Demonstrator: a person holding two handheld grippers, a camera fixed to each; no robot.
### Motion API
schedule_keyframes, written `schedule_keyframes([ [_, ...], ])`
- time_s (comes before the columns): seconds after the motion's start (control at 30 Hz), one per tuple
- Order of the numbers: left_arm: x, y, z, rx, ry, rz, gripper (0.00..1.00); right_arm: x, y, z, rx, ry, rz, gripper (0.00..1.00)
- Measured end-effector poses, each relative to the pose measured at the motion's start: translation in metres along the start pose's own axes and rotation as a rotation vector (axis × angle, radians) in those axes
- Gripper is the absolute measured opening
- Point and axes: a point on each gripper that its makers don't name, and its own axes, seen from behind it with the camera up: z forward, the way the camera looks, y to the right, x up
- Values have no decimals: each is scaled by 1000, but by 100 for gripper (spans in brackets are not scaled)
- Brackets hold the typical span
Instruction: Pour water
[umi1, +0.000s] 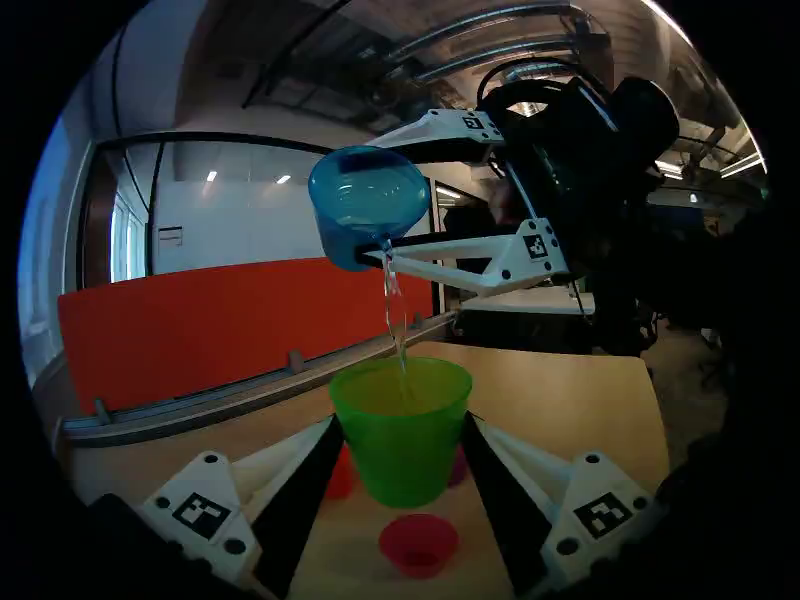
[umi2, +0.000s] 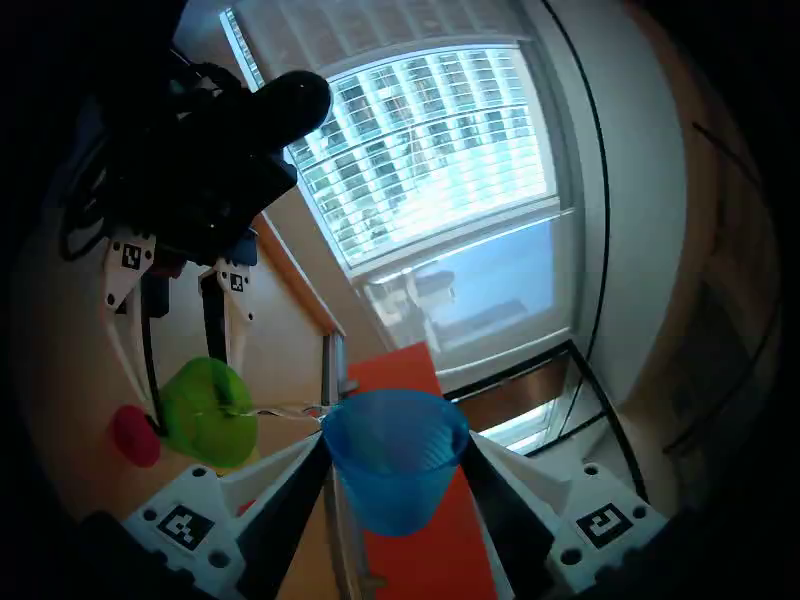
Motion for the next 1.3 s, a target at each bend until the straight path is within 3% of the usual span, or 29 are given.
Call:
schedule_keyframes([
  [1.3,2,0,2,1,4,2,82,0,10,1,-34,-4,-105,90],
])
